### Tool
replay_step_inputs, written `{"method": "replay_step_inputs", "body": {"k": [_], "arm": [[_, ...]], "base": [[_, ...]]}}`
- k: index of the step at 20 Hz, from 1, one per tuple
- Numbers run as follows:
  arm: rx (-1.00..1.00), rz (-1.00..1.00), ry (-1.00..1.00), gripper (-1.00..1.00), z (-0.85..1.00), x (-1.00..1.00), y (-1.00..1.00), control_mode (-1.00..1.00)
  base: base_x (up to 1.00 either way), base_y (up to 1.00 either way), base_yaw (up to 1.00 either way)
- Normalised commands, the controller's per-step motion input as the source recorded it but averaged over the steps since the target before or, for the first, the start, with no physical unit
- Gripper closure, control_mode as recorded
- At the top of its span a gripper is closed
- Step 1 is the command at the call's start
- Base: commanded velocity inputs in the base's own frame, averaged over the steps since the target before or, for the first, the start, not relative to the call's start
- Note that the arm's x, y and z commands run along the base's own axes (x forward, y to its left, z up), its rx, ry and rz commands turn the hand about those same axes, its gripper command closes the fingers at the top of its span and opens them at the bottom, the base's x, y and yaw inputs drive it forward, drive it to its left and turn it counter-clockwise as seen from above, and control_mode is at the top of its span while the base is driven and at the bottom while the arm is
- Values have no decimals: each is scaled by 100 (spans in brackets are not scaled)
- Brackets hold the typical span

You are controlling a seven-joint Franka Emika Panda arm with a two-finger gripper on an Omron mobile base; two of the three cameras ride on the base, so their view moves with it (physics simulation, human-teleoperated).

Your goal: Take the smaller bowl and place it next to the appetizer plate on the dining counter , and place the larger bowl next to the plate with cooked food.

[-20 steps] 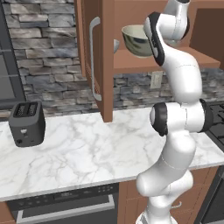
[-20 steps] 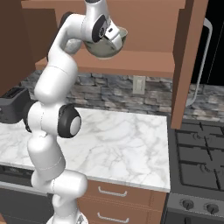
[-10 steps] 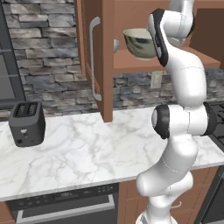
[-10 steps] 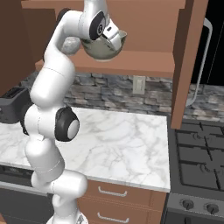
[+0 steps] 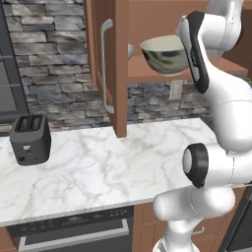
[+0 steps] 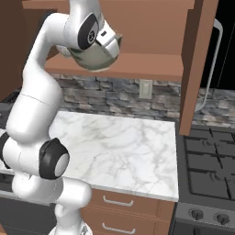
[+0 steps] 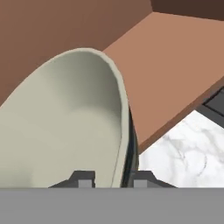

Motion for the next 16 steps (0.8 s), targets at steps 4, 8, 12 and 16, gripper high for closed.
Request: {"method": "replay_step_inputs", "body": {"k": [4, 8, 12, 16], "arm": [[0, 10, -3, 100, -18, -100, 1, -100], [1, 17, 0, 100, -38, -100, 0, -100], [5, 20, 0, 100, -38, -100, 0, -100], [1, 30, 0, 100, -49, -100, 0, -100]], "base": [[0, 0, 0], [0, 0, 0], [0, 0, 0], [0, 0, 0]]}}
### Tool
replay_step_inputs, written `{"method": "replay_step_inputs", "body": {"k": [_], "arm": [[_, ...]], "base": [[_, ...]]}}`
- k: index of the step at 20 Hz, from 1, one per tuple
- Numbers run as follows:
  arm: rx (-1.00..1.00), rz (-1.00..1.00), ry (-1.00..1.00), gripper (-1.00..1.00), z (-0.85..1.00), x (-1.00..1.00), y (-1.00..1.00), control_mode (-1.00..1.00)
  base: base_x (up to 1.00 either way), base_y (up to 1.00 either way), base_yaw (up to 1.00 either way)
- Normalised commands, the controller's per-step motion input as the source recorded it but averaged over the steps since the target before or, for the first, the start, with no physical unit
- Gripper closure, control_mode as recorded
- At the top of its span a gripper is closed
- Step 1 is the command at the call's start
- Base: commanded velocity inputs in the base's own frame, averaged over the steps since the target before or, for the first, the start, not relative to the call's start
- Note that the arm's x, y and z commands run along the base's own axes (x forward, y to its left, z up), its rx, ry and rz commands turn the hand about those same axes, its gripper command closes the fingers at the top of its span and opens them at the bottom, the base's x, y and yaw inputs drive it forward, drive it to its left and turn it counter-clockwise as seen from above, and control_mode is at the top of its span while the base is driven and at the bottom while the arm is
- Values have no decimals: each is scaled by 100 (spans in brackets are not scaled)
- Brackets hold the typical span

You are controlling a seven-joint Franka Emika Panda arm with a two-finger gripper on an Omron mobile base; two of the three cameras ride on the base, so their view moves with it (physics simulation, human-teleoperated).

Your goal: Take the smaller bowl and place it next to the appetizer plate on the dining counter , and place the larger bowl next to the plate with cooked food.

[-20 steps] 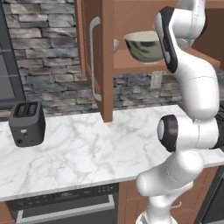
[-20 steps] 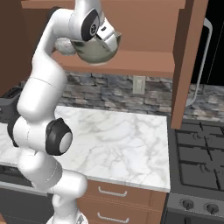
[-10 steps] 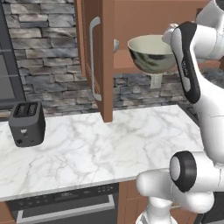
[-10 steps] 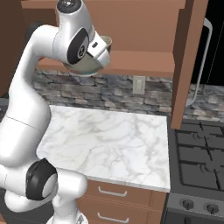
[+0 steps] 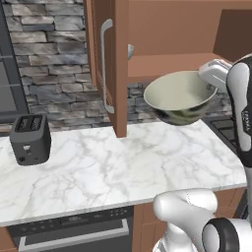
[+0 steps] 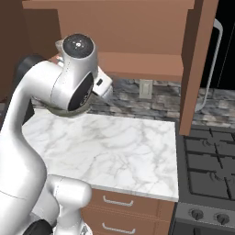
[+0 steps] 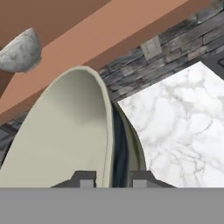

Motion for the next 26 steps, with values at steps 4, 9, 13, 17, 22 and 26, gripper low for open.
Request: {"method": "replay_step_inputs", "body": {"k": [4, 9, 13, 17, 22, 26], "arm": [[0, 15, -4, 100, -43, -76, 0, -100], [0, 1, 0, 100, -15, -26, 0, -100], [0, 0, 2, 100, -9, 0, 0, -100], [0, 0, 7, 100, -5, -7, 0, 100], [0, 0, 0, 100, 0, 0, 0, 100], [0, 0, 0, 100, 0, 0, 0, 100]], "base": [[0, 0, 0], [0, 0, 0], [0, 0, 0], [-33, 0, 3], [-97, 0, 19], [-95, 0, 32]]}}
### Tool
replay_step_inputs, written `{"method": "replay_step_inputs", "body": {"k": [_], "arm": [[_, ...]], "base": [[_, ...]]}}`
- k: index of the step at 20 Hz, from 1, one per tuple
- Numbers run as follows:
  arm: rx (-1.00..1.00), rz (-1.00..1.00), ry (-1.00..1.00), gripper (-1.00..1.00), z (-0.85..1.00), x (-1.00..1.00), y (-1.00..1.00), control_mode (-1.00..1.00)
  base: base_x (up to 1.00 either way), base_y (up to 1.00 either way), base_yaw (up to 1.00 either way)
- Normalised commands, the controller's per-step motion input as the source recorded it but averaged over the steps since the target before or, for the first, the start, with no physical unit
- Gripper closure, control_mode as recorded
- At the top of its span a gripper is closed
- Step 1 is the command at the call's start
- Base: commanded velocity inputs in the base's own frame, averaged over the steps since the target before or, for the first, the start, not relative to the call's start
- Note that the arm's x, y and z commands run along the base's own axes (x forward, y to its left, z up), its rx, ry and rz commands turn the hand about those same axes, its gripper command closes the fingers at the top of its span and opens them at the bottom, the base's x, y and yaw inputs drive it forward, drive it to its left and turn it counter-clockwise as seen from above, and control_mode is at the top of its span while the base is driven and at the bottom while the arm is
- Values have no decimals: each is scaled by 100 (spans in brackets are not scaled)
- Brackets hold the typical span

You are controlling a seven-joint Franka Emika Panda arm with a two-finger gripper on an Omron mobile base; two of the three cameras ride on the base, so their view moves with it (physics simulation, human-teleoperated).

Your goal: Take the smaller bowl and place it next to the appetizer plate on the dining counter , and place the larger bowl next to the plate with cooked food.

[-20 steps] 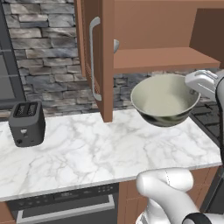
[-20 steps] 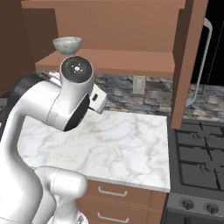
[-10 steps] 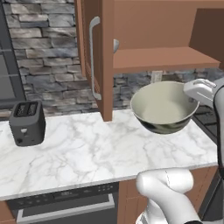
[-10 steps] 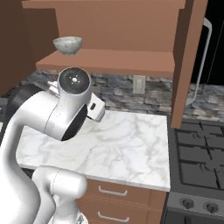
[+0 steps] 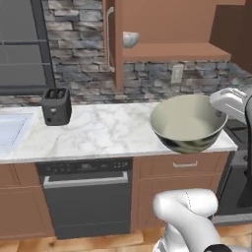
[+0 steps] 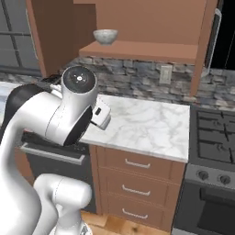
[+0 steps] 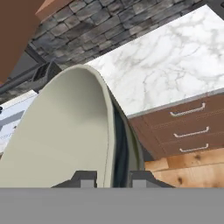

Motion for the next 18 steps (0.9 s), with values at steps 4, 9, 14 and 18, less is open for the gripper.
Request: {"method": "replay_step_inputs", "body": {"k": [4, 9, 14, 18], "arm": [[0, 0, 0, 100, 0, 0, 0, 100], [0, 0, 0, 100, 0, 0, 0, 100], [0, 0, 0, 100, 0, 0, 0, 100], [0, 0, 0, 100, 0, 0, 0, 100]], "base": [[-69, 1, 50], [-34, 0, 60], [0, 2, 63], [0, 0, 67]]}}
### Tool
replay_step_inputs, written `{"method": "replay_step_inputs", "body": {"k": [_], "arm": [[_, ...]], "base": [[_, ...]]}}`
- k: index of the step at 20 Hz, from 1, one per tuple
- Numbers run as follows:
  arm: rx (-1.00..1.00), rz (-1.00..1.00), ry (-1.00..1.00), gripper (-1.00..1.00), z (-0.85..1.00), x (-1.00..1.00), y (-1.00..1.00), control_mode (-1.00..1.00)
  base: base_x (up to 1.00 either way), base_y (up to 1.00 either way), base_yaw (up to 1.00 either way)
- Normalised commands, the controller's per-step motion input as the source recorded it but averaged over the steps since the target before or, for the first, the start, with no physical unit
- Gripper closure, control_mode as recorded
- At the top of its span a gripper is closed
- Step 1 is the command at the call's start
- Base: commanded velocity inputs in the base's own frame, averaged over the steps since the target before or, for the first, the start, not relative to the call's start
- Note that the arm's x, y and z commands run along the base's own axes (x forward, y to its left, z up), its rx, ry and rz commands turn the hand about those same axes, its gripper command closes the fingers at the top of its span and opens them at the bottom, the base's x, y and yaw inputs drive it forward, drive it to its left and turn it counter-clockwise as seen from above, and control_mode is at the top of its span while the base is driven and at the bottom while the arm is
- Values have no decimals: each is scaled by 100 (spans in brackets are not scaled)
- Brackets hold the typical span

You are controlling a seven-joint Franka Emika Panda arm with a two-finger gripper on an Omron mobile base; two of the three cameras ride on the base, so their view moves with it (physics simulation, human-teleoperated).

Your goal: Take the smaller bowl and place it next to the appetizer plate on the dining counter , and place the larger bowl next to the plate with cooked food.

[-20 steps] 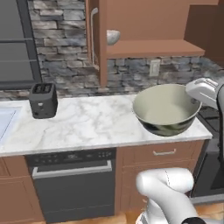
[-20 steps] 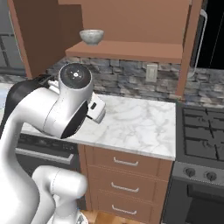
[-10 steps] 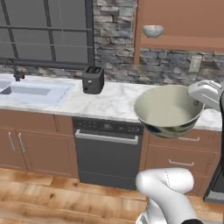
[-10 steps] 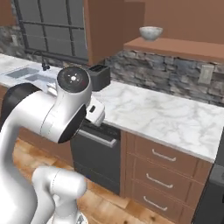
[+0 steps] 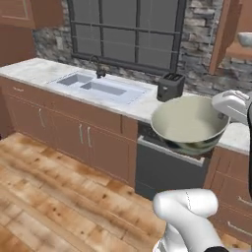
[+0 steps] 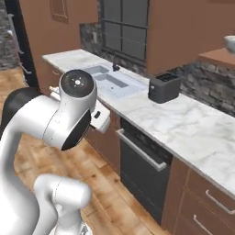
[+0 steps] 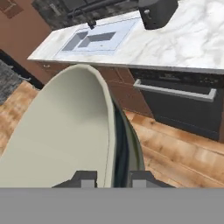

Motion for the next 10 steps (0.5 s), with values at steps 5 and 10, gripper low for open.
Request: {"method": "replay_step_inputs", "body": {"k": [5, 10], "arm": [[0, 0, 0, 100, 0, 0, 0, 100], [0, 0, 0, 100, 0, 0, 0, 100]], "base": [[0, 0, 66], [-14, -8, 62]]}}
